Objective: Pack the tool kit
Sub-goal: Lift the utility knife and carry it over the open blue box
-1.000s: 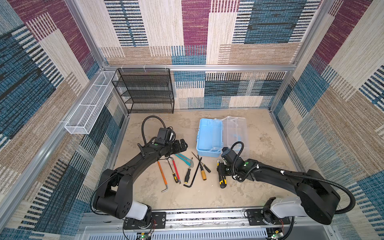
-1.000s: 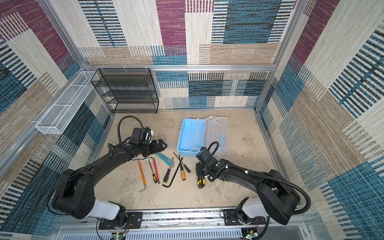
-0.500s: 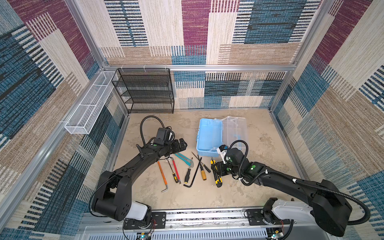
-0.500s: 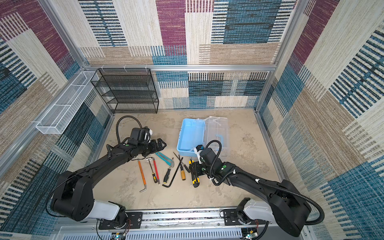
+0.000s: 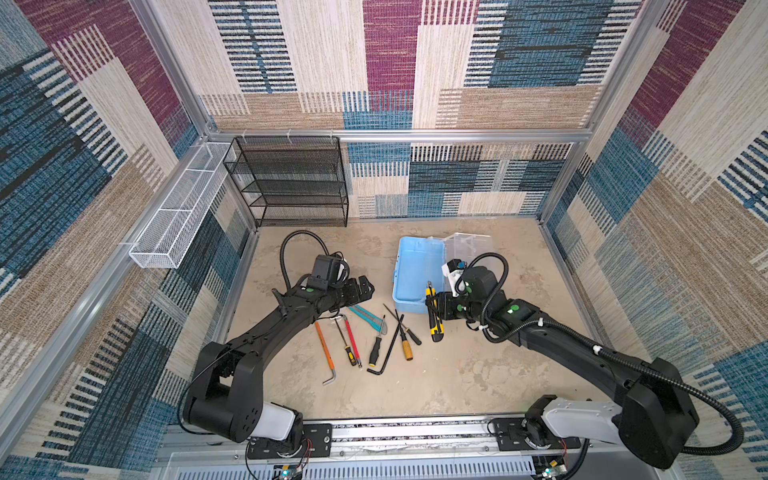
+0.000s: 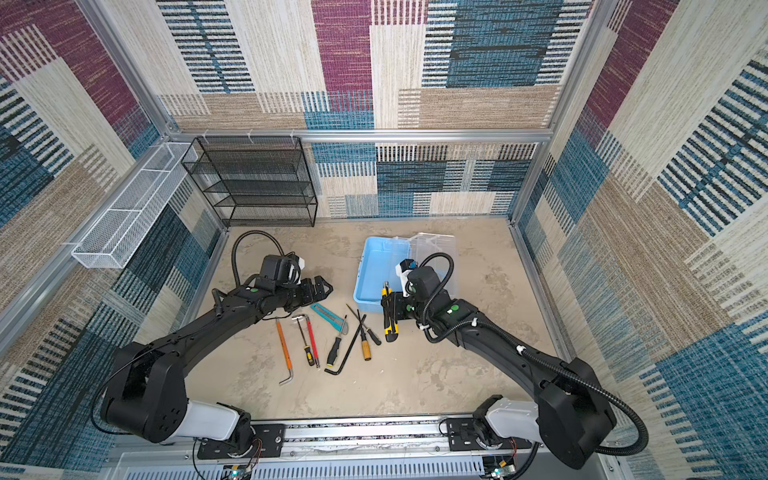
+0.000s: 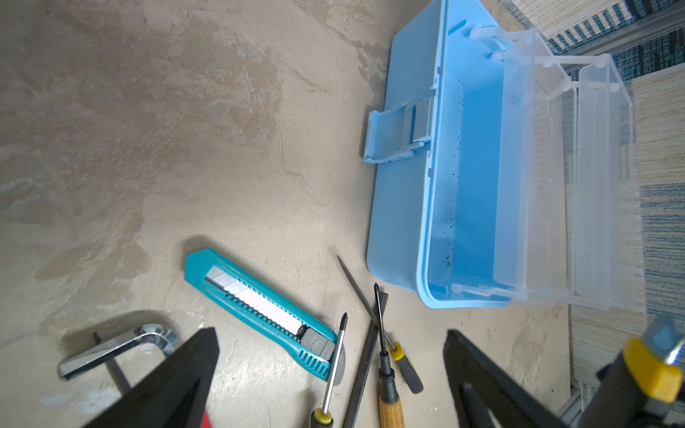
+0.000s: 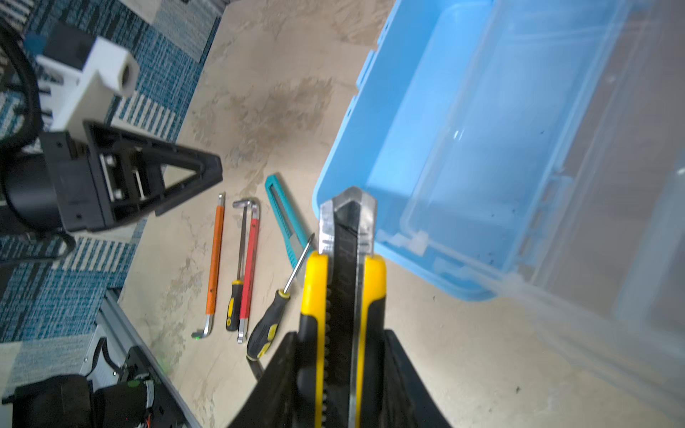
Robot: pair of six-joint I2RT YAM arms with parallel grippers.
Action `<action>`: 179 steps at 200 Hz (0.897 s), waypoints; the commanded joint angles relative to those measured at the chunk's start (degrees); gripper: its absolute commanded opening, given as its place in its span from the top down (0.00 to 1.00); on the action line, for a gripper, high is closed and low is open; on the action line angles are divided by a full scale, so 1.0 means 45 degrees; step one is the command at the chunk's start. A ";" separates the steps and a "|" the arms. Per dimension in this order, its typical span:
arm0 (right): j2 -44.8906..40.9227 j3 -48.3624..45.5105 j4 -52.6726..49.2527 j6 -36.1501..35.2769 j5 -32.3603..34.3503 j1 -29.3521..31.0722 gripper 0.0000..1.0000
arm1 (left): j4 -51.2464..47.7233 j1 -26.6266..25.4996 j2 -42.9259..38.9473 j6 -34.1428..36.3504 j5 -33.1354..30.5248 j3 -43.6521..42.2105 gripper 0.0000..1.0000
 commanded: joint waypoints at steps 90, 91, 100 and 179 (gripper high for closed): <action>0.4883 0.6358 -0.3273 -0.1977 0.2073 -0.2298 0.77 | 0.0413 0.0002 -0.0035 -0.0224 0.0328 0.0168 0.05; 0.4883 0.6358 -0.3273 -0.1977 0.2073 -0.2298 0.77 | 0.0414 0.0001 -0.0043 -0.0218 0.0328 0.0173 0.05; 0.5206 0.6667 -0.3324 -0.2013 0.2277 -0.2383 0.77 | 0.0398 0.0010 -0.0022 -0.0194 0.0351 0.0192 0.05; 0.6981 0.8133 -0.3857 -0.2102 0.2997 -0.2402 0.75 | 0.0240 0.0004 0.0125 -0.0142 0.0388 0.0278 0.05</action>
